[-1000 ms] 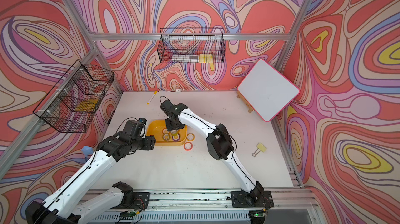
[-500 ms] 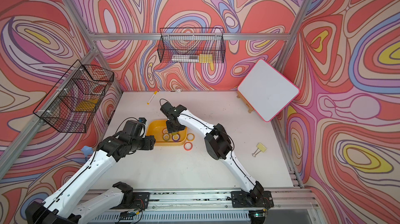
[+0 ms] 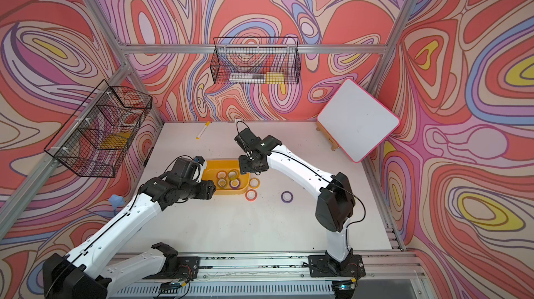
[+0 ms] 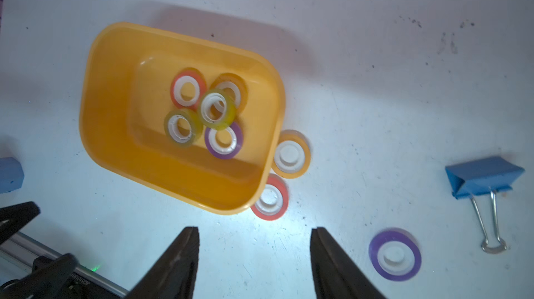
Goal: Put the transparent tape into the storage box
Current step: Place the tape in the storage box, then pick up the tape from the center of the board.
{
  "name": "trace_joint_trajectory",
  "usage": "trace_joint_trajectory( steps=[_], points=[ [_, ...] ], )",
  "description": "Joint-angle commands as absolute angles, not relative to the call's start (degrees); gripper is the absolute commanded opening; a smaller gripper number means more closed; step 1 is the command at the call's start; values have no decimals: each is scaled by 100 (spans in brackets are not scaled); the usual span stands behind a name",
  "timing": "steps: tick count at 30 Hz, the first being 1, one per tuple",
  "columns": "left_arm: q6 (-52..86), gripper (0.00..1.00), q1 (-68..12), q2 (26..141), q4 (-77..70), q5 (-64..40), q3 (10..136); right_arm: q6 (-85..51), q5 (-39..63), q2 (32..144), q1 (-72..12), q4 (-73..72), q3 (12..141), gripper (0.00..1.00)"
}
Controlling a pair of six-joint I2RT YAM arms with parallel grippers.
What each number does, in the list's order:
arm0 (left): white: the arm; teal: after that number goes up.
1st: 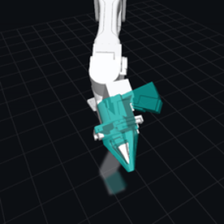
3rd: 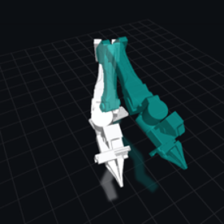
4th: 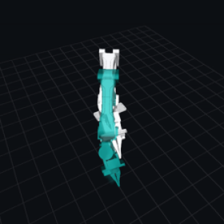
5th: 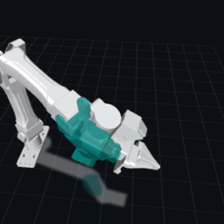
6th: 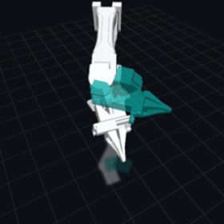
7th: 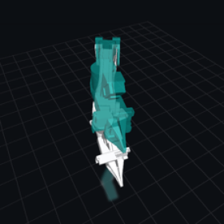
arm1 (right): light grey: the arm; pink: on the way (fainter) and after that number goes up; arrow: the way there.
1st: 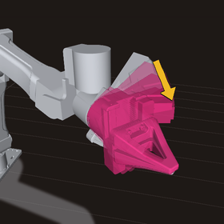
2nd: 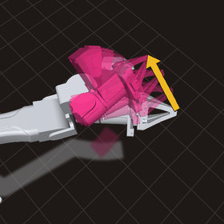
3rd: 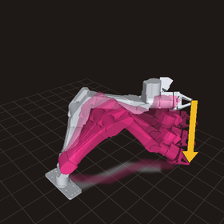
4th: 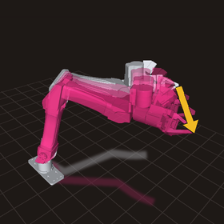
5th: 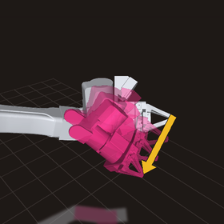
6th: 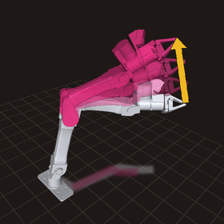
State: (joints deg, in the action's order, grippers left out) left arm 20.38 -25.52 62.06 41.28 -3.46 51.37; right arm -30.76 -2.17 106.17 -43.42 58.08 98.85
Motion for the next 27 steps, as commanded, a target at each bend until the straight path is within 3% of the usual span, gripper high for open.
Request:
trace_joint_trajectory(
  steps=[1, 9, 14, 27],
  points=[
    [2056, 68, -2949, 6454, 3876, -345, 5433, -3301, -333, 10190, -4081, 5776, 8910, 62],
    [2343, 66, -3823, 7119, 3742, -55, 5621, -3454, -423, 8976, -3789, 5869, 7145, 59],
    [2604, 66, -3983, 7261, 3653, -62, 5586, -3590, -417, 8748, -3716, 5838, 6512, 67],
    [2597, 69, -3848, 6825, 3885, 18, 5529, -3496, -19, 9447, -3479, 5252, 6176, 76]
  ],
)
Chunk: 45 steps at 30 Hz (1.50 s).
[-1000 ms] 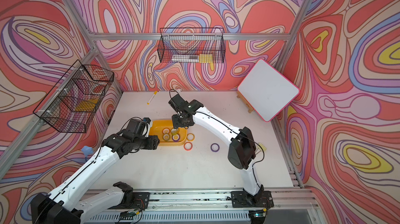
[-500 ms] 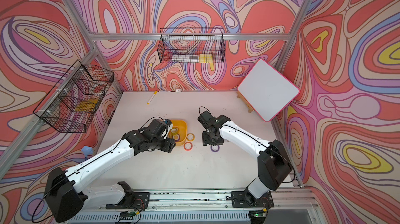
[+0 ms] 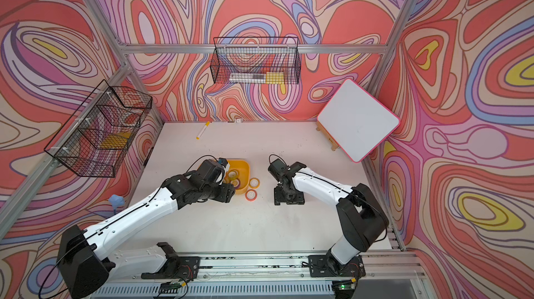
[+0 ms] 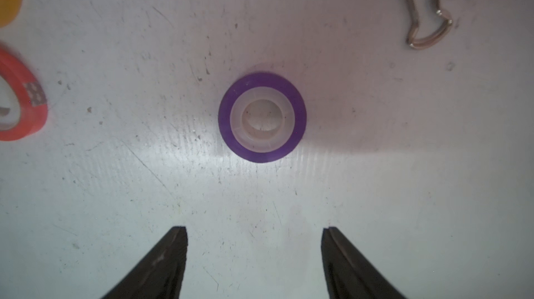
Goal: Put the transparent tape into the storage box
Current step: Pick up the tape from the center of the board.
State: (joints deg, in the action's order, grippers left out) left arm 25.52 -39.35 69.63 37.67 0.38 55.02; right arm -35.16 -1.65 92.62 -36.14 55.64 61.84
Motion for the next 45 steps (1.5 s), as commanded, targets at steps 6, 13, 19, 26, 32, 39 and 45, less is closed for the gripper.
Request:
trace_joint_trajectory(
  steps=[6, 13, 19, 26, 32, 39, 45],
  points=[
    [2514, 70, -3597, 6663, 4058, -65, 5524, -3428, 29, 9741, -3389, 5142, 6343, 76],
    [2352, 70, -3472, 6582, 4179, -109, 5477, -3465, 0, 9825, -3274, 5046, 6251, 76],
    [2312, 69, -3472, 6575, 4139, -182, 5454, -3464, 75, 9932, -3114, 4823, 6170, 76],
    [2300, 69, -3472, 6653, 4194, -169, 5593, -3404, 128, 10333, -3076, 4668, 6309, 72],
    [2399, 68, -3474, 6664, 4180, -193, 5634, -3398, 74, 10371, -3063, 4676, 6291, 70],
    [2412, 68, -3472, 6675, 4186, -181, 5686, -3325, 34, 10468, -2924, 4571, 6297, 67],
    [2421, 68, -3472, 6660, 4199, -155, 5653, -3230, 40, 10512, -2883, 4598, 6346, 65]
  ],
)
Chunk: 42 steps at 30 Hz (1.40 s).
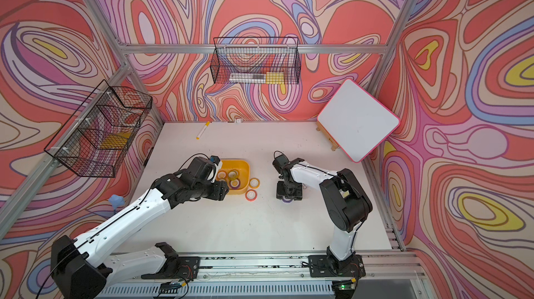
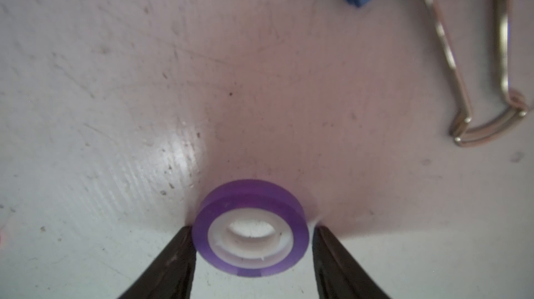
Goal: Put the transparent tape into the storage box
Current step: Pick up the tape from the center of the board.
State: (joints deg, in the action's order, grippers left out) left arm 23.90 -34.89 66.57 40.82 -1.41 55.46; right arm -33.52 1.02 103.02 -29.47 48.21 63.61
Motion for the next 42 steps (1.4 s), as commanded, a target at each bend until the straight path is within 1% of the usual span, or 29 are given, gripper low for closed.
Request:
trace_joint_trajectory(
  steps=[1, 8, 15, 18, 27, 31, 39, 42],
  points=[
    [2421, 68, -3472, 6652, 4194, -149, 5636, -3220, 36, 10514, -2879, 4588, 6354, 64],
    [2406, 68, -3474, 6644, 4198, -131, 5634, -3147, 116, 10582, -2874, 4579, 6451, 59],
    [2398, 68, -3467, 6638, 4192, -131, 5616, -3079, 160, 10469, -2879, 4607, 6469, 59],
    [2326, 68, -3472, 6646, 4165, -189, 5616, -2914, 300, 10390, -2886, 4601, 6512, 57],
    [2307, 68, -3471, 6647, 4117, -255, 5660, -2383, 413, 9822, -3165, 4947, 6754, 57],
    [2366, 68, -3469, 6671, 4089, -342, 5669, -2149, 370, 9763, -3424, 5068, 6898, 57],
    [2516, 69, -3472, 6741, 4116, -622, 5762, -1755, 228, 9962, -4243, 5313, 7381, 57],
    [2603, 69, -3447, 6785, 4258, -744, 5910, -1673, 298, 9967, -4375, 5298, 7481, 58]
  ],
)
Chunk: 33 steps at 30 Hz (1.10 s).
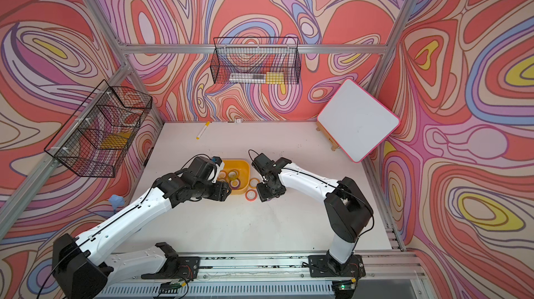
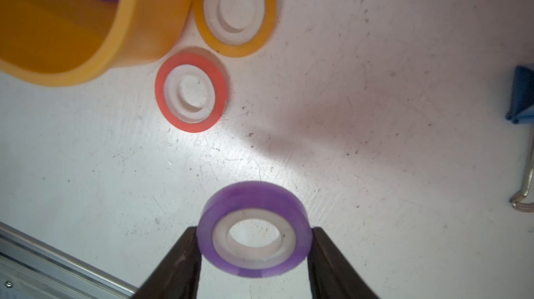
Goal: Put the transparent tape into the storage box
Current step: Pick up the tape from the center of the board, then place the tape in the storage box.
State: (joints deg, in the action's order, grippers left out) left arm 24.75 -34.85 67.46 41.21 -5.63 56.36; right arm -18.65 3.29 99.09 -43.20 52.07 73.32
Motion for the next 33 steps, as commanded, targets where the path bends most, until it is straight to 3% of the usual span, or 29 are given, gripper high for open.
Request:
trace_joint_trajectory(
  steps=[1, 20, 27, 33],
  points=[
    [2655, 70, -3422, 6813, 4322, -803, 5968, -1632, 331, 9958, -4439, 5283, 7512, 58],
    [3369, 65, -2840, 6881, 4531, -1829, 6181, -1669, 1154, 9343, -4955, 5034, 8060, 58],
    [3565, 65, -2619, 6668, 3547, -3001, 5827, -1723, 1508, 9159, -4955, 4888, 8197, 58],
    [3546, 64, -2616, 6453, 3307, -3035, 5764, -1731, 1637, 9187, -4964, 4907, 8338, 57]
  ],
)
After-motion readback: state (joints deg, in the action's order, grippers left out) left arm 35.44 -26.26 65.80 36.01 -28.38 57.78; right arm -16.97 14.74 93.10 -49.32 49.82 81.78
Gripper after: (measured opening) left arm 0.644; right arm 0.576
